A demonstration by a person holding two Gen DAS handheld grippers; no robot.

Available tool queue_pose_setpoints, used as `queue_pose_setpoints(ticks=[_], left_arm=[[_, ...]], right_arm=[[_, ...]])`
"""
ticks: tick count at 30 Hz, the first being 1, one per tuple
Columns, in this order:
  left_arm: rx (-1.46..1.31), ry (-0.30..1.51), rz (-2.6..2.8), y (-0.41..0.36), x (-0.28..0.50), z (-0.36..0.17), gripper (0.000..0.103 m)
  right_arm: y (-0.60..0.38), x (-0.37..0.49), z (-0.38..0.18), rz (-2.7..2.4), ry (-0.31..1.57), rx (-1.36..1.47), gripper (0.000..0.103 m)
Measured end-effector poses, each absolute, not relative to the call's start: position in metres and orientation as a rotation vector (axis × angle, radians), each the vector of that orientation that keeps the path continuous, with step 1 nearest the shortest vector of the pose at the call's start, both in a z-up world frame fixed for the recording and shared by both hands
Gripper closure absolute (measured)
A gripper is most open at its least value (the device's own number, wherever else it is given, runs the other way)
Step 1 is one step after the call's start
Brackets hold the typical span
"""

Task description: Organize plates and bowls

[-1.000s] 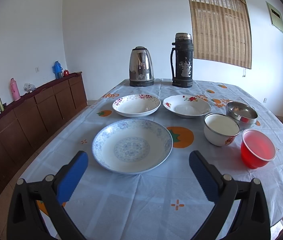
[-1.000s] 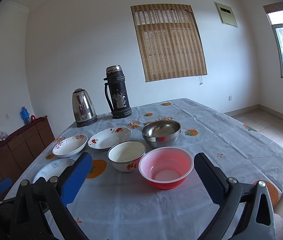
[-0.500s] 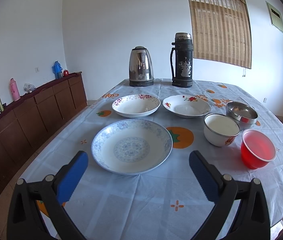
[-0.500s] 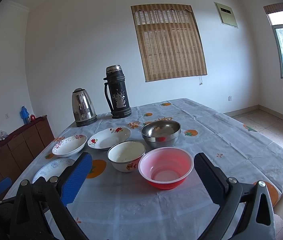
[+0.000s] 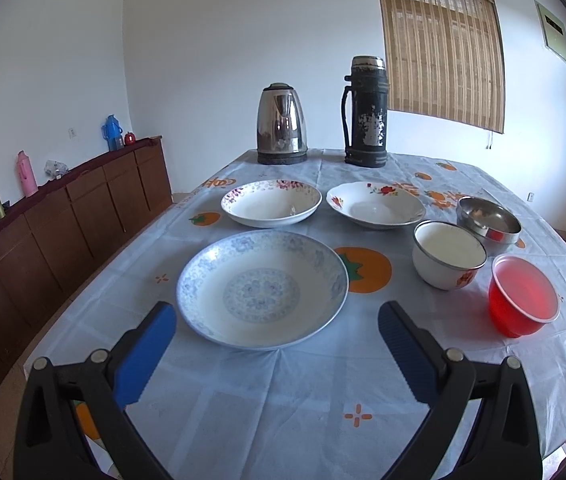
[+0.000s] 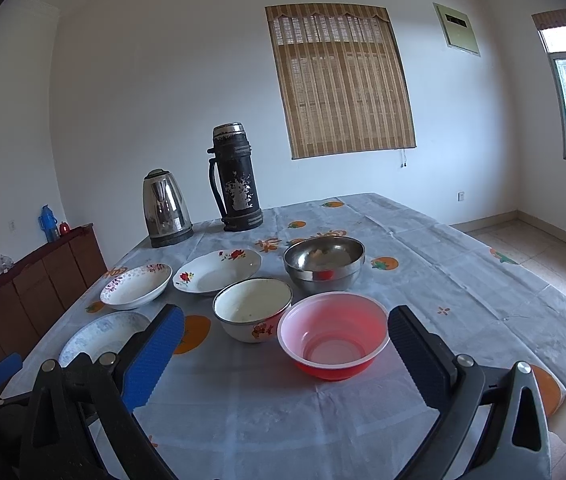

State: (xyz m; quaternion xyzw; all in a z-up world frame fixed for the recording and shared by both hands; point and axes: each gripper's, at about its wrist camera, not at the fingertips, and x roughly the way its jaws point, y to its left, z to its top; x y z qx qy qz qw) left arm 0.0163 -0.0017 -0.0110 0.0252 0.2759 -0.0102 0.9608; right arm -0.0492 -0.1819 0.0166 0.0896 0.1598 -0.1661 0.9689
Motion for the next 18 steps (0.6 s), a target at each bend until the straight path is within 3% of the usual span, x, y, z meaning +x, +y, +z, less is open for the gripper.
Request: queue_pose_setpoints(ticks=[6,13,18], left_arm=[[0.072,0.596,-0.063,0.007,0.028,-0.023,0.000],[0.014,0.654,-0.014,0.068,0.069,-0.032,0.001],[0.095,0.711,0.032,0.085,0.106,-0.040,0.002]], right_arm=[[-0.182,-0.034,0.010,-0.305,0.356,0.175,0.001],[-0.160,0.021,-0.010,-0.051,0.521,0.154,0.001],[-0.143,0.066,-0.024,0.074,0.638,0.198,0.015]])
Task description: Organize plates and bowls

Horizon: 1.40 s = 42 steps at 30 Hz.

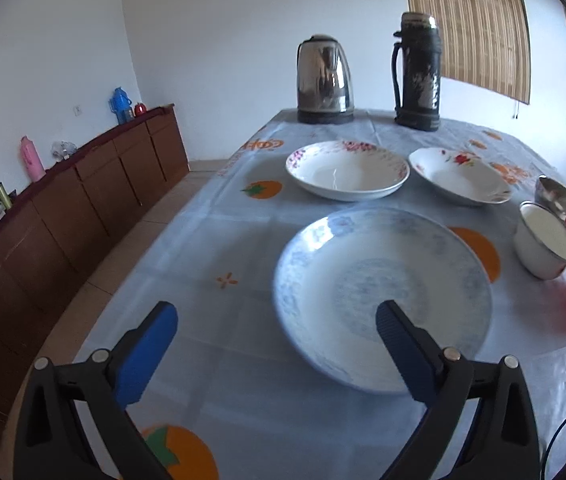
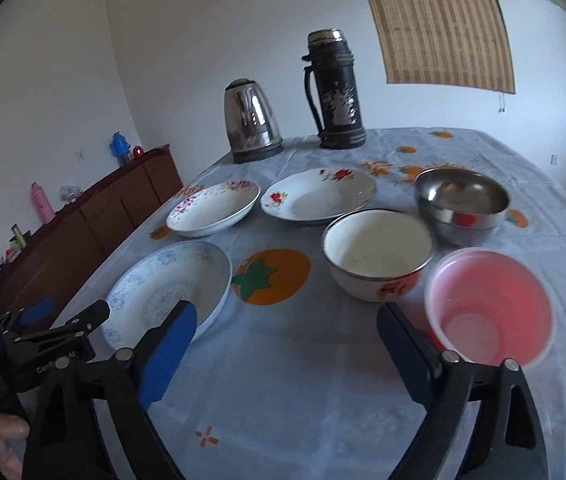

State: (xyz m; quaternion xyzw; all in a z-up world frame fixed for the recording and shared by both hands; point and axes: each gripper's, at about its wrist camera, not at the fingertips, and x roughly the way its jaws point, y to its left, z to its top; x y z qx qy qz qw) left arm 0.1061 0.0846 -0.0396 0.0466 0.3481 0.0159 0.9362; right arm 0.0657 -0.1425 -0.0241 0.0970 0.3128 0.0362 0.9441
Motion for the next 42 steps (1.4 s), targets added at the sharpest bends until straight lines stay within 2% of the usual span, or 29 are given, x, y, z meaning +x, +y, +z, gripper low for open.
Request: queue_pose_setpoints(ticks=[6,7,9,14,20,27,33,39,41,42], left_arm=[[0.129,0.787,0.011,0.093,0.141,-0.049,0.010],[0.134,0.804,0.003,0.094,0.146,-0.051,0.014],[0.134,0.826,-0.007,0.097,0.151,-0.051,0.014],[0.134,0.761,-0.012,0.111,0.176,-0.020,0.013],[0.128,0.777,-0.065,0.116,0.238,-0.003,0.013],[0.073,0.901,-0.107,0.125,0.303,-0.006,0.013],[0.097,0.942,-0.117,0.128,0.330,-0.012,0.013],[-0.033,1.032,-0.121,0.128,0.365,-0.030,0.016],[-0.019,1.041,-0.119,0.122,0.371,-0.033,0.023],[-0.018,1.047,-0.118,0.120,0.374,-0.035,0.025]], right_arm=[[-0.129,0.105,-0.032,0.150,0.735,0.204,0.021],[-0.129,0.113,-0.034,0.167,0.759,0.214,0.024],[-0.129,0.125,-0.038,0.192,0.799,0.238,0.043],[-0.131,0.148,-0.025,0.184,0.800,0.225,0.043],[-0.128,0.210,-0.006,0.208,0.811,0.271,0.043],[-0.140,0.294,0.001,0.198,0.943,0.338,0.043],[-0.163,0.327,0.026,0.120,0.952,0.181,0.043],[-0.155,0.390,0.004,0.213,1.070,0.274,0.044],[-0.143,0.409,-0.010,0.247,1.113,0.272,0.049],[-0.137,0.417,-0.018,0.254,1.135,0.263,0.058]])
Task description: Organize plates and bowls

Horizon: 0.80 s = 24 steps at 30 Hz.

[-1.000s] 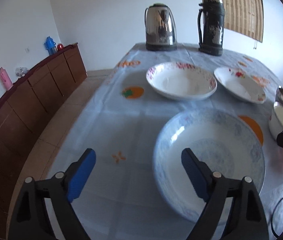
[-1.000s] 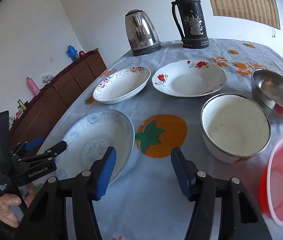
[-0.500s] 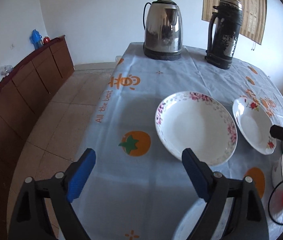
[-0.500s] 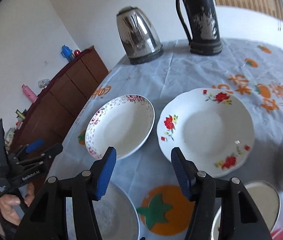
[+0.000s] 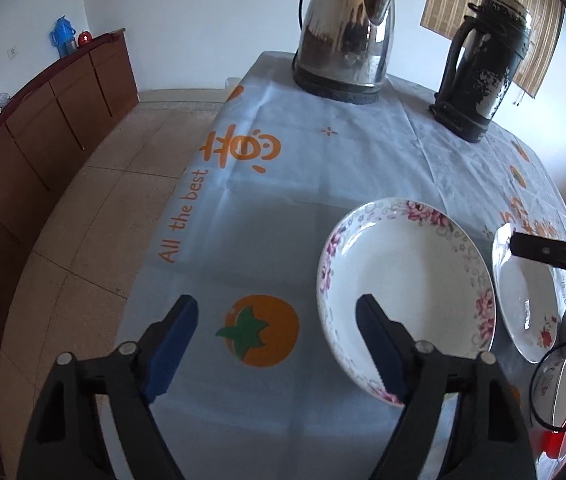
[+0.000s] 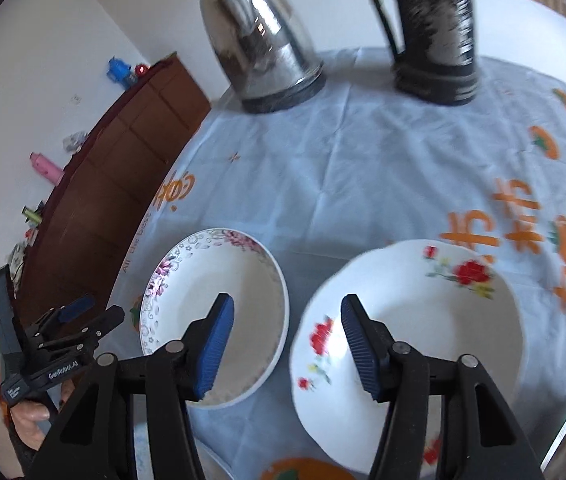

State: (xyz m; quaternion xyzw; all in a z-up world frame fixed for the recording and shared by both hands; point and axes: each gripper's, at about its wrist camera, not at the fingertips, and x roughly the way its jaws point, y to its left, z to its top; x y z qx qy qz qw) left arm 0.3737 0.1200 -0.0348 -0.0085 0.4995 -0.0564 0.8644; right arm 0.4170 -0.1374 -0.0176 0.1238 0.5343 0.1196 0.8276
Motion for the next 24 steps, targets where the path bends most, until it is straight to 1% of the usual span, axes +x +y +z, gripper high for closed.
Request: queue_pose_setpoints(ticks=[1,2,6,8,9,10,11,15,17,19,21,24], left_arm=[[-0.031,1.053,-0.118,0.120,0.376,-0.037,0.029],[-0.045,1.062,-0.119,0.121,0.378,-0.039,0.030],[-0.139,1.111,-0.132,0.127,0.389,-0.052,0.031],[-0.149,1.122,-0.133,0.126,0.390,-0.057,0.045],[-0.152,1.133,-0.137,0.124,0.392,-0.060,0.048],[-0.164,1.151,-0.147,0.123,0.393,-0.064,0.055],[-0.173,1.159,-0.153,0.123,0.394,-0.067,0.059],[-0.240,1.186,-0.168,0.125,0.395,-0.075,0.060],[-0.248,1.182,-0.174,0.123,0.394,-0.075,0.064],[-0.231,1.175,-0.190,0.117,0.391,-0.075,0.066],[-0.211,1.164,-0.191,0.114,0.388,-0.075,0.066],[-0.217,1.154,-0.213,0.109,0.386,-0.075,0.066]], right_arm=[[-0.134,0.425,-0.024,0.257,1.150,0.258,0.060],[-0.130,0.434,-0.032,0.261,1.167,0.250,0.061],[-0.130,0.454,-0.049,0.271,1.181,0.296,0.061],[-0.131,0.461,-0.056,0.280,1.195,0.316,0.061],[-0.130,0.464,-0.058,0.286,1.202,0.313,0.064],[-0.128,0.465,-0.060,0.301,1.210,0.307,0.069],[-0.127,0.466,-0.061,0.320,1.217,0.303,0.076],[-0.119,0.470,-0.070,0.356,1.243,0.271,0.076],[-0.117,0.471,-0.074,0.365,1.262,0.266,0.077],[-0.115,0.471,-0.074,0.370,1.261,0.254,0.078],[-0.110,0.471,-0.078,0.392,1.278,0.234,0.086],[-0.104,0.467,-0.077,0.401,1.262,0.175,0.086]])
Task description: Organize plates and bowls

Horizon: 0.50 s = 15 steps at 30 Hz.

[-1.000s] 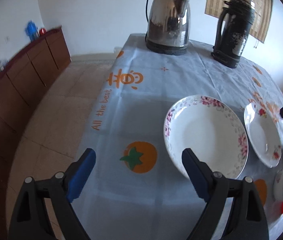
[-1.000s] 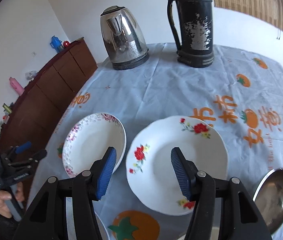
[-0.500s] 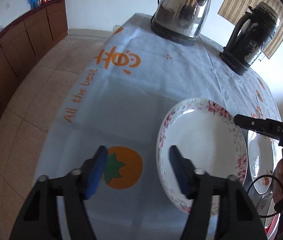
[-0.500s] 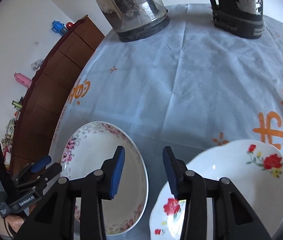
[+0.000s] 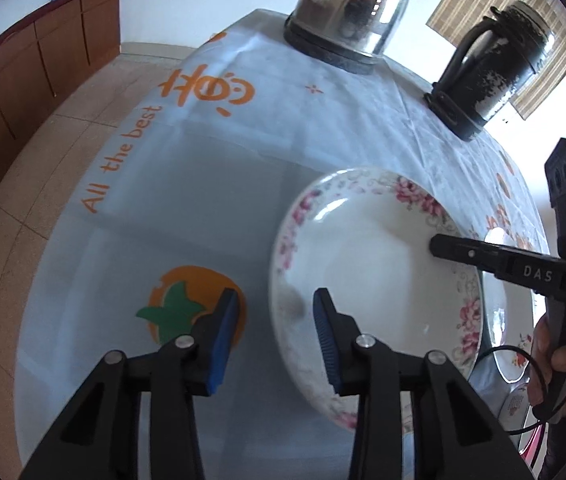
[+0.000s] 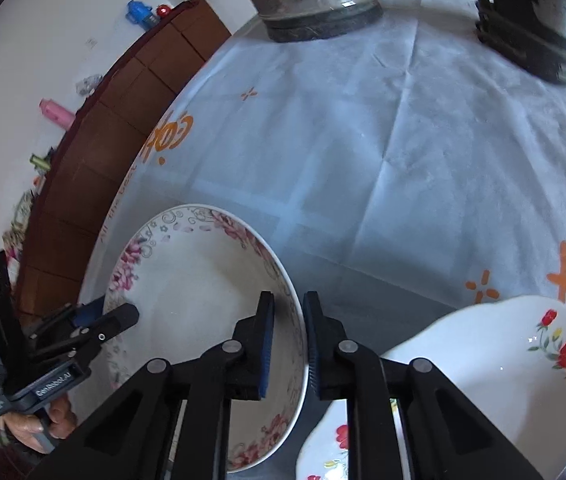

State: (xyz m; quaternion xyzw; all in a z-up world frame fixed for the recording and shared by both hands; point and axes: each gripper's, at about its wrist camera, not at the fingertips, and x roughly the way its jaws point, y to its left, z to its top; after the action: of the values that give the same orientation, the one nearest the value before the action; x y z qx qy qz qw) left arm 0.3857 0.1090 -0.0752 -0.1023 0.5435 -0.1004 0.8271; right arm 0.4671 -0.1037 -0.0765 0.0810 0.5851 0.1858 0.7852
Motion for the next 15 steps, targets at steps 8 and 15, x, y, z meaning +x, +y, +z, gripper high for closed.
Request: queue_pose_setpoints(ticks=[8,15], left_arm=[[-0.241,1.139,-0.233,0.108,0.384,-0.077,0.088],[-0.313,1.141,-0.244,0.120,0.383,-0.077,0.092]], right_arm=[[-0.100,0.469,-0.080,0.404,1.259,0.197,0.085],[-0.099,0.458,-0.078,0.362,1.272,0.228,0.085]])
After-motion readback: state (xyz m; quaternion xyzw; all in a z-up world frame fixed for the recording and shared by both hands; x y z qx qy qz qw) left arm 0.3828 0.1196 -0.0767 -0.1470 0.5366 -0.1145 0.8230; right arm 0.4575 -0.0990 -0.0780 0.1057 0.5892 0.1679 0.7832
